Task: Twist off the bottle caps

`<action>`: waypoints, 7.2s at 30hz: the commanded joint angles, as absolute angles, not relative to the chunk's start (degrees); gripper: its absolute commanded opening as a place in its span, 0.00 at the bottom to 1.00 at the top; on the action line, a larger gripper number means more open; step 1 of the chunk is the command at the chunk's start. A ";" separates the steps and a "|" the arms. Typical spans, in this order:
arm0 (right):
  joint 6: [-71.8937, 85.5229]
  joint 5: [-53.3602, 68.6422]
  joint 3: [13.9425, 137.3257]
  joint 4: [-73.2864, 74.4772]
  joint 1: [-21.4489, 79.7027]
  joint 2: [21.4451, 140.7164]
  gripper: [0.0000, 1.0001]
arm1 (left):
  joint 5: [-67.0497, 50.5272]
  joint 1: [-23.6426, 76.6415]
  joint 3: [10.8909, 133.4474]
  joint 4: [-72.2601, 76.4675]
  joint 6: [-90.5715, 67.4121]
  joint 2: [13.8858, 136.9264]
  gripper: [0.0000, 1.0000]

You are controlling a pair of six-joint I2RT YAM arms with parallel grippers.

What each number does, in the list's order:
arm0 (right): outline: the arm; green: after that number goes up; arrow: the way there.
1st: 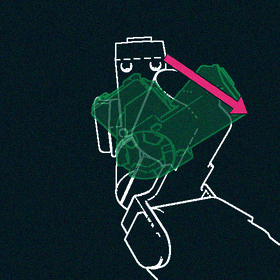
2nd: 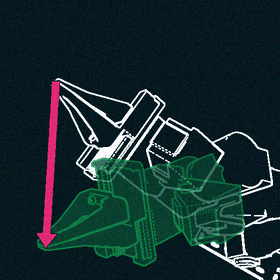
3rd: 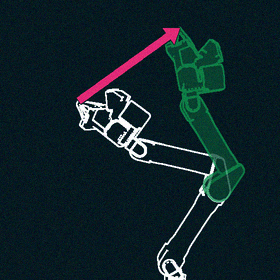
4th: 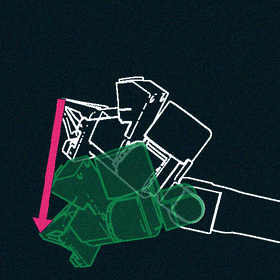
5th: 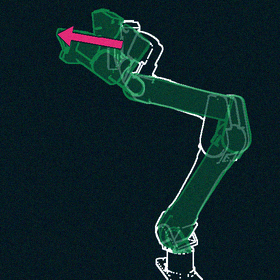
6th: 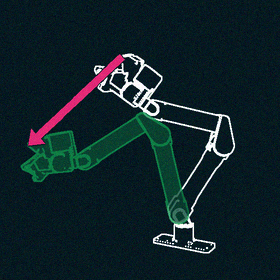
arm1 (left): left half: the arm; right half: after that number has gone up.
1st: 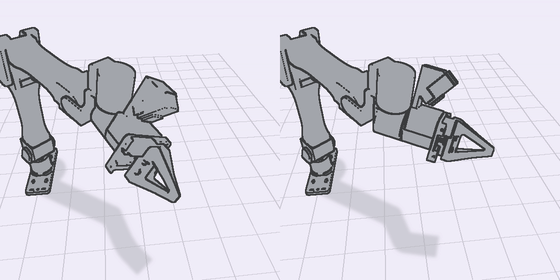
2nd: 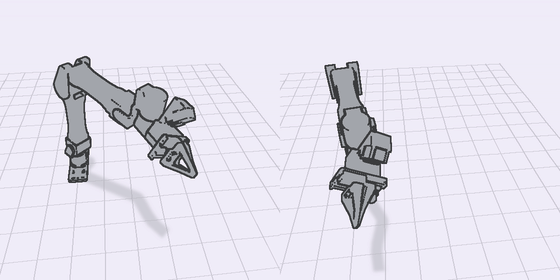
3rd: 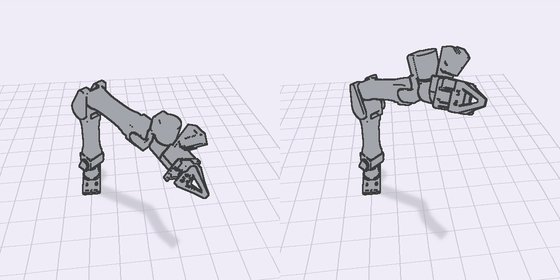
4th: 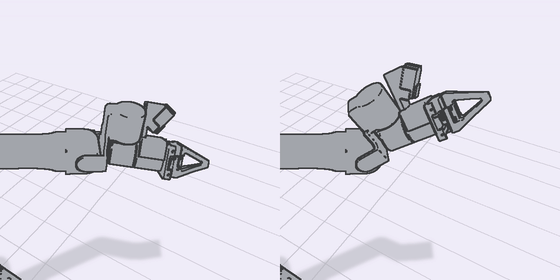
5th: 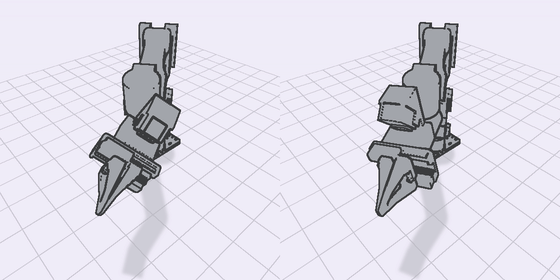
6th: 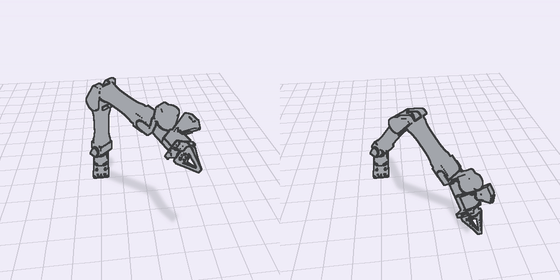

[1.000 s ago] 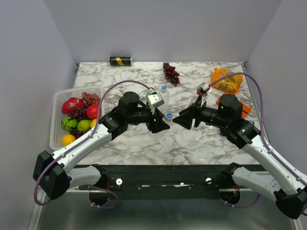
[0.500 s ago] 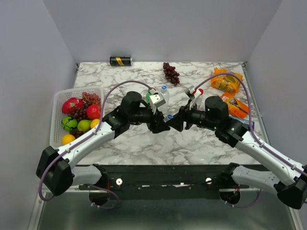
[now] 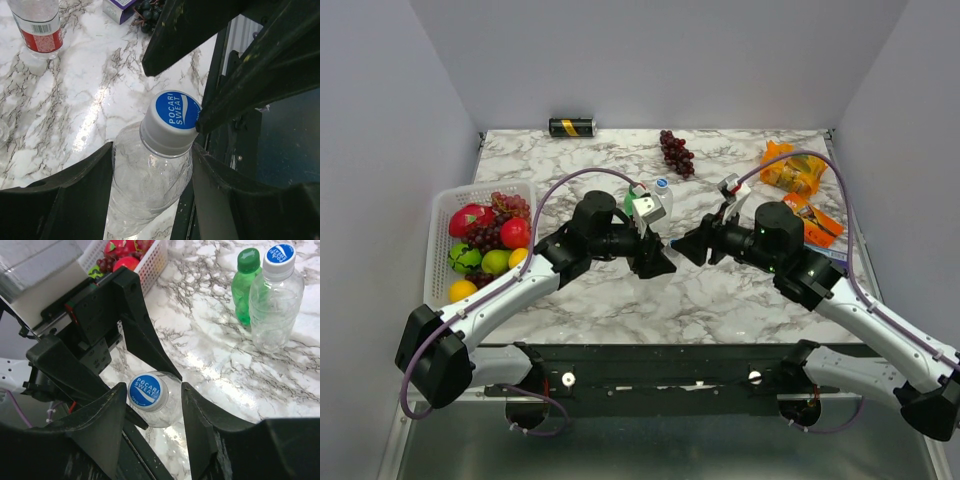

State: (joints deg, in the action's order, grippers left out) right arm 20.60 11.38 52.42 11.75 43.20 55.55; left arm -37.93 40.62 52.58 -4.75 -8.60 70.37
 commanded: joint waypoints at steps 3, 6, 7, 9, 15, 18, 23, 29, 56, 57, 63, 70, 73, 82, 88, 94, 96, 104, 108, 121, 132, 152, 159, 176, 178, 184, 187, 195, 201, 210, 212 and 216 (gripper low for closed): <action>21.80 13.09 52.21 8.70 43.42 57.12 0.55 | -39.55 40.96 52.73 -3.43 -9.05 70.66 0.65; 21.89 14.50 52.12 8.00 43.77 57.83 0.53 | -39.46 40.96 52.65 -3.43 -9.05 70.84 0.65; 21.88 14.50 52.12 8.00 43.94 57.92 0.52 | -39.38 40.96 52.65 -3.43 -9.05 70.84 0.65; 21.53 14.24 52.03 8.17 44.03 57.40 0.52 | -39.11 40.96 52.65 -3.43 -8.97 70.84 0.65; 21.36 14.94 51.86 8.61 44.56 57.83 0.52 | -38.76 40.96 52.65 -3.43 -9.14 70.93 0.66; 21.62 14.68 51.77 8.61 44.82 58.88 0.51 | -38.58 40.96 52.56 -3.52 -9.14 71.02 0.66; 21.45 14.33 51.85 8.70 45.09 59.50 0.43 | -38.14 40.87 52.47 -3.52 -8.97 70.93 0.65; 21.01 14.41 51.77 9.14 45.17 59.85 0.12 | -37.71 40.87 52.47 -3.52 -8.62 70.75 0.66; 22.06 10.81 54.32 11.16 42.45 55.11 0.01 | -18.74 51.85 49.66 -7.12 1.84 71.28 0.99; 22.06 11.07 54.32 11.42 42.36 55.02 0.01 | -17.94 52.12 49.57 -7.12 1.85 71.45 0.99; 22.32 12.04 53.61 11.60 40.87 54.05 0.01 | -13.62 53.00 48.52 -5.19 0.27 71.28 0.98; 23.11 15.20 52.82 10.55 39.47 54.84 0.01 | -17.22 53.00 47.29 -2.20 0.26 69.44 0.65; 23.55 17.31 51.95 9.67 38.41 54.41 0.01 | -18.63 53.00 46.67 -1.06 0.26 68.21 0.59; 17.08 24.25 48.52 8.00 36.13 51.60 0.01 | -37.06 50.28 47.46 -0.53 0.26 65.48 0.47; 7.93 36.02 46.67 7.03 35.68 49.04 0.01 | -53.49 47.73 50.36 -3.68 0.53 64.95 0.43; 4.76 46.05 45.79 6.33 35.60 48.69 0.01 | -63.53 46.58 52.12 -5.01 0.18 64.95 0.37; 3.87 47.28 45.53 6.68 35.51 48.60 0.01 | -66.96 46.58 52.38 -4.92 0.26 65.04 0.35; 4.83 43.60 46.49 7.21 35.24 47.20 0.12 | -57.87 46.58 51.68 -4.75 -2.20 65.04 0.35; 8.25 35.71 49.65 9.92 35.24 47.19 0.36 | -40.29 47.19 50.80 -5.98 -2.19 65.48 0.35; 18.53 19.34 49.41 8.27 35.51 47.37 0.79 | -22.59 50.36 49.83 -5.80 -4.74 68.29 0.36; 21.71 20.83 49.13 4.31 36.83 51.24 0.74 | -20.74 50.36 49.92 -6.06 -4.83 68.20 0.36; 21.80 22.15 49.04 3.17 37.18 55.02 0.40 | -21.00 50.45 49.92 -6.33 -3.96 67.94 0.36; 19.61 27.24 47.55 0.53 37.09 54.06 0.16 | -29.78 50.45 50.10 -5.80 -2.90 67.59 0.36; 9.14 65.29 44.03 -2.72 35.42 47.37 0.11 | -70.03 47.02 51.33 -0.26 -6.68 64.95 0.36; 9.05 66.53 44.03 -2.64 35.42 47.20 0.11 | -70.92 47.02 51.33 1.13 -7.64 65.04 0.36; 9.32 64.18 43.95 -2.64 35.42 45.88 0.23 | -66.72 46.93 51.15 0.53 -7.30 64.95 0.36; 10.63 60.57 44.03 -2.55 35.42 44.48 0.45 | -61.80 47.02 51.85 -3.07 -4.84 65.39 0.36; 12.13 45.54 46.49 3.42 35.42 40.87 0.88 | -48.18 47.37 52.91 -9.05 -0.70 64.95 0.36; 17.30 22.70 48.42 8.96 35.42 38.84 0.88 | -33.69 47.37 52.65 -9.84 -1.31 64.95 0.37; 26.98 17.14 47.99 5.19 36.03 45.61 0.69 | -22.33 47.63 52.38 -10.28 -4.83 67.67 0.37; 27.33 17.23 48.16 4.75 36.21 46.67 0.68 | -20.92 47.90 52.47 -10.63 -4.83 67.94 0.37; 28.12 17.93 47.46 2.90 36.47 47.28 0.67 | -19.69 48.08 52.47 -10.90 -4.66 68.29 0.37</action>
State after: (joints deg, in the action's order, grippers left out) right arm 25.87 19.49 47.57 5.98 35.83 47.53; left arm -23.73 47.59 51.44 -10.22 -4.19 67.96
